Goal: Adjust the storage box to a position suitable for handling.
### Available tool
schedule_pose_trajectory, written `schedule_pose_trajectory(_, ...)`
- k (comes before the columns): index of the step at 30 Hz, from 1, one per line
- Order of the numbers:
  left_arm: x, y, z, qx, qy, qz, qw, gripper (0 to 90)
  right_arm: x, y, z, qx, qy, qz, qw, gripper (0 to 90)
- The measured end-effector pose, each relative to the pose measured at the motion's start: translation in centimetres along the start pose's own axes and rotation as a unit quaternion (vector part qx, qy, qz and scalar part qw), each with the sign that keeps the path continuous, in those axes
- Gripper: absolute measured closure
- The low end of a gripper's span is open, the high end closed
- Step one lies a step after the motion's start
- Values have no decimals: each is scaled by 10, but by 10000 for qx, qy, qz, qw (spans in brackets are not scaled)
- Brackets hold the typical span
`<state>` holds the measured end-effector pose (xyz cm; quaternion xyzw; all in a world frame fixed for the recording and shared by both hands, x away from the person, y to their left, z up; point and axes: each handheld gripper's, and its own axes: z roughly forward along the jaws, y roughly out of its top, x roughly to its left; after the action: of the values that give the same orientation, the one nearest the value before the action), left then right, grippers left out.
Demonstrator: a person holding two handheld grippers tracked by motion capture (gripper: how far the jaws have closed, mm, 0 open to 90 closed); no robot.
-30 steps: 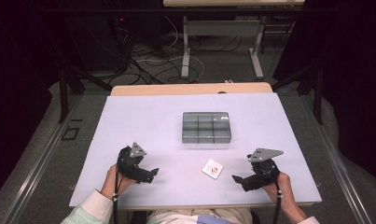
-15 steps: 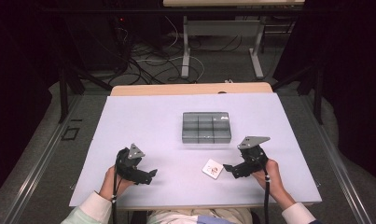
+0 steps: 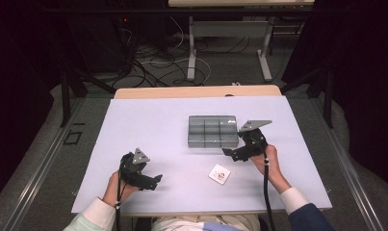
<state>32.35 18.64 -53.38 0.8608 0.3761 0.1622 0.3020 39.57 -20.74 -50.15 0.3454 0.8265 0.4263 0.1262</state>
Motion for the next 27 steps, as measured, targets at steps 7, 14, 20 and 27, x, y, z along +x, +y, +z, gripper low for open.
schedule_pose_trajectory(7,0,0,0,7,-48,18,10000,3,-12,20,20,64,37,100,9999,36)
schedule_pose_trajectory(14,0,2,0,53,-84,48,9999,2,-23,40,36,128,-23,118,9998,30)
schedule_pose_trajectory(20,0,3,2,-49,-60,38,10000,1,-35,55,53,208,-256,293,9990,124)
schedule_pose_trajectory(27,1,4,2,-46,-83,80,9999,1,-48,72,72,133,-541,662,9962,364)
